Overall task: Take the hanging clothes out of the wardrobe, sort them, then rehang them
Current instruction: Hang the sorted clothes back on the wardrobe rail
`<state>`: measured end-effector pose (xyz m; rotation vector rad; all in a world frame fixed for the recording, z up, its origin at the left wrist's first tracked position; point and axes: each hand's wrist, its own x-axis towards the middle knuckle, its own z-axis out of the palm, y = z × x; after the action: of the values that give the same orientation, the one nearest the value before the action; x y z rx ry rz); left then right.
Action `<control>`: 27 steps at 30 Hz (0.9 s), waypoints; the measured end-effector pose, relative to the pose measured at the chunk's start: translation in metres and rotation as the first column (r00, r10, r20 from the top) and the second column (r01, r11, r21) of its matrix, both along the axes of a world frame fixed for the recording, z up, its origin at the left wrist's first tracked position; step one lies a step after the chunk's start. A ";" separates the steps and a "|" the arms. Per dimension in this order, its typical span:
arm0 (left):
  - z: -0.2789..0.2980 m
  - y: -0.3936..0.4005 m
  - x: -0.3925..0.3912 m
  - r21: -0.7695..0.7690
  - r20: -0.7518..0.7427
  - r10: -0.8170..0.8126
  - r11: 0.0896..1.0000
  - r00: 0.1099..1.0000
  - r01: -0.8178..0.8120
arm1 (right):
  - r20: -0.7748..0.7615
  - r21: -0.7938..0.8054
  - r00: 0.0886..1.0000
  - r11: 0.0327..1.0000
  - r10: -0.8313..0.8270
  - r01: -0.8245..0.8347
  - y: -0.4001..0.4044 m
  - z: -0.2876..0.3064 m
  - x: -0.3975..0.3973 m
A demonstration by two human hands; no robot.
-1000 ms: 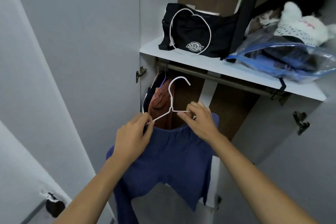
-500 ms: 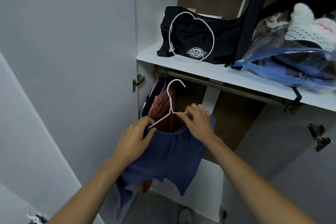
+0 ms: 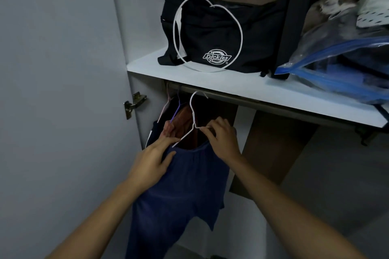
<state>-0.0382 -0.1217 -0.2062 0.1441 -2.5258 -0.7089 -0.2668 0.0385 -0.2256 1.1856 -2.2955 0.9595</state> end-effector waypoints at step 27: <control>-0.035 -0.047 -0.130 -0.117 0.016 0.285 0.952 0.958 -0.282 | 0.061 0.089 0.996 0.994 -0.069 0.064 -0.097 -0.045 -0.130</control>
<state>-0.1677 -0.1685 -0.2414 0.4714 -2.4979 -0.4496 -0.3963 -0.0582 -0.2704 1.1201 -2.4331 0.8938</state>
